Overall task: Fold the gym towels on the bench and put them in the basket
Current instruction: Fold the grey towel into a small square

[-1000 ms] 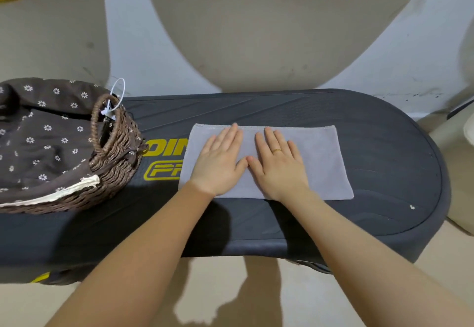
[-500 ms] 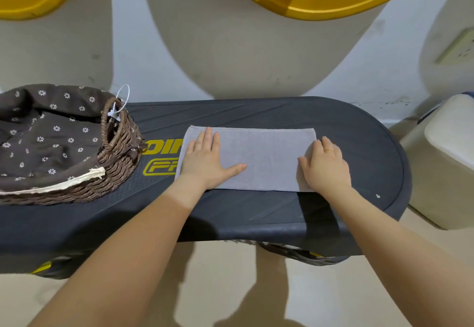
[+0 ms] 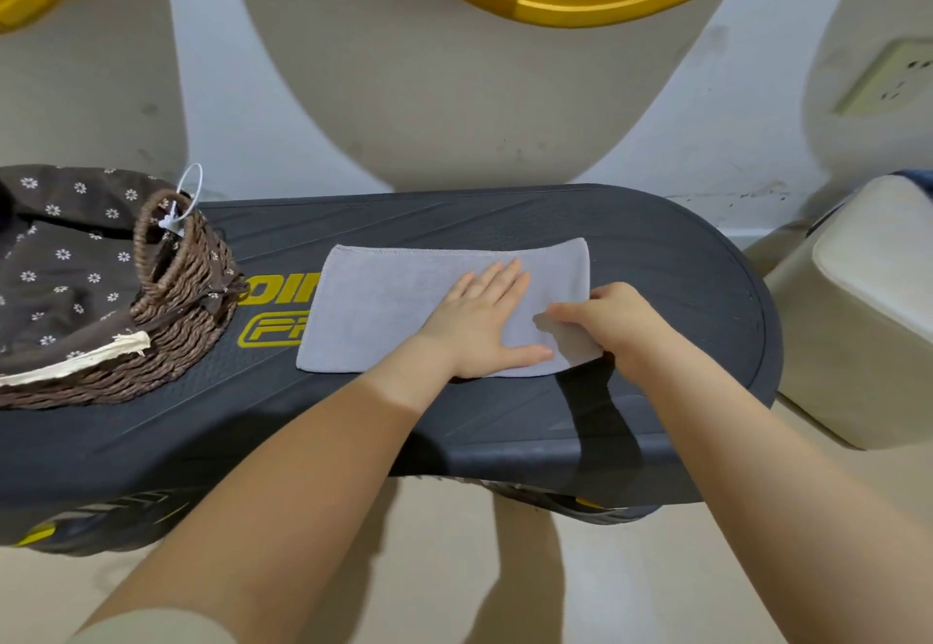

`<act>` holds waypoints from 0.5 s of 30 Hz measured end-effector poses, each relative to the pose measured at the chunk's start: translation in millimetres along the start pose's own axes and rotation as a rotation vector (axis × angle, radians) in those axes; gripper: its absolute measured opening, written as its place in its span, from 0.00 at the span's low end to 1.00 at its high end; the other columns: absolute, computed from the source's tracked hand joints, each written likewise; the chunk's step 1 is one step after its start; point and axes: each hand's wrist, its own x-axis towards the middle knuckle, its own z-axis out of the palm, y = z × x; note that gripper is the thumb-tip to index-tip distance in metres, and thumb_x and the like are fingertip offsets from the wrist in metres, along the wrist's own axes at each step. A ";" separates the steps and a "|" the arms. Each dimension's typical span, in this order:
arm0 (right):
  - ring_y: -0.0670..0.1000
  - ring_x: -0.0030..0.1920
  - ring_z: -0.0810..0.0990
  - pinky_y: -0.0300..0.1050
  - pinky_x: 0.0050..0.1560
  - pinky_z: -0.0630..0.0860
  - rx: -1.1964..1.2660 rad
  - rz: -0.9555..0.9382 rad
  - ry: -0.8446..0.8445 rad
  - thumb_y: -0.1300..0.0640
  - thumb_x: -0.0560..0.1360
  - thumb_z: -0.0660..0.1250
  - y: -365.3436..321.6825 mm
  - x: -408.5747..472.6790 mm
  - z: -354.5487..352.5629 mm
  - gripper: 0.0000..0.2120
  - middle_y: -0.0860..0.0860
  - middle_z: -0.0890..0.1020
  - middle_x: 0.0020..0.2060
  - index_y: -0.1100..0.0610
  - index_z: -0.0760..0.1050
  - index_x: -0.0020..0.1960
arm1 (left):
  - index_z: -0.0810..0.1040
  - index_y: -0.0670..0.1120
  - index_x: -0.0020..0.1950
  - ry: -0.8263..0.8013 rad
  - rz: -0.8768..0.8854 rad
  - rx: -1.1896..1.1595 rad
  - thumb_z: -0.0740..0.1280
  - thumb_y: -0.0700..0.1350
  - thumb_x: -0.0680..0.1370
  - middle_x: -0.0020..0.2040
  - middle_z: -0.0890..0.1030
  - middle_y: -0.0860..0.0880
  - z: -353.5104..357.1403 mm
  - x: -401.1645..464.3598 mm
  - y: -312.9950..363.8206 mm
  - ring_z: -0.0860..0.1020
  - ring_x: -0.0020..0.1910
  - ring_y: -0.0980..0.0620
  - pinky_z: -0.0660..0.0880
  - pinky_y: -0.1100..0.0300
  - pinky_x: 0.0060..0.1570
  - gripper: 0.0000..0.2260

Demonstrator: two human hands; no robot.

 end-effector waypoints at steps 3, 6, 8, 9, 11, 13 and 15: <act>0.50 0.41 0.75 0.38 0.33 0.67 -0.043 -0.158 -0.023 0.59 0.73 0.67 -17.7 -10.9 10.7 0.05 0.48 0.75 0.37 0.58 0.73 0.47 | 0.49 0.47 0.77 0.111 0.034 -0.230 0.61 0.52 0.78 0.78 0.48 0.50 -6.7 -7.7 -10.7 0.48 0.76 0.52 0.47 0.55 0.75 0.31; 0.53 0.47 0.73 0.42 0.36 0.66 -0.284 -0.343 0.040 0.57 0.73 0.65 -35.3 -16.6 36.0 0.14 0.47 0.73 0.40 0.59 0.69 0.57 | 0.63 0.46 0.72 0.329 -0.077 -0.590 0.56 0.38 0.80 0.72 0.65 0.47 -8.4 -20.8 -23.7 0.68 0.66 0.52 0.63 0.62 0.66 0.20; 0.57 0.48 0.74 0.44 0.41 0.67 -0.410 -0.382 0.048 0.56 0.73 0.64 -42.5 -16.5 57.8 0.17 0.54 0.76 0.48 0.60 0.66 0.60 | 0.70 0.48 0.65 0.383 -0.181 -1.025 0.54 0.38 0.81 0.62 0.75 0.46 -10.9 -32.3 -27.8 0.74 0.52 0.53 0.70 0.62 0.53 0.15; 0.58 0.47 0.74 0.46 0.42 0.66 -0.475 -0.388 0.043 0.56 0.74 0.63 -44.9 -16.1 68.8 0.17 0.57 0.77 0.50 0.60 0.65 0.60 | 0.70 0.50 0.62 0.410 -0.220 -1.210 0.53 0.40 0.82 0.57 0.77 0.46 -14.3 -36.8 -30.2 0.75 0.47 0.52 0.71 0.61 0.48 0.13; 0.59 0.48 0.76 0.46 0.41 0.66 -0.556 -0.388 0.014 0.56 0.75 0.62 -46.9 -12.5 89.7 0.19 0.57 0.77 0.48 0.61 0.62 0.63 | 0.68 0.55 0.61 0.425 -0.281 -1.357 0.52 0.42 0.82 0.51 0.78 0.47 -21.7 -44.1 -36.7 0.76 0.43 0.52 0.74 0.62 0.44 0.12; 0.58 0.48 0.77 0.45 0.38 0.67 -0.569 -0.379 -0.032 0.57 0.75 0.62 -46.9 -8.2 107.9 0.25 0.56 0.77 0.46 0.63 0.58 0.68 | 0.66 0.58 0.65 0.372 -0.276 -1.395 0.53 0.44 0.82 0.44 0.76 0.49 -25.2 -50.0 -43.1 0.75 0.40 0.55 0.75 0.65 0.44 0.14; 0.58 0.50 0.78 0.44 0.38 0.68 -0.573 -0.370 -0.084 0.57 0.75 0.62 -45.4 -5.8 120.6 0.28 0.58 0.79 0.48 0.65 0.56 0.70 | 0.69 0.56 0.67 0.298 -0.273 -1.366 0.55 0.44 0.82 0.48 0.78 0.51 -23.9 -51.8 -47.6 0.77 0.47 0.56 0.75 0.62 0.54 0.15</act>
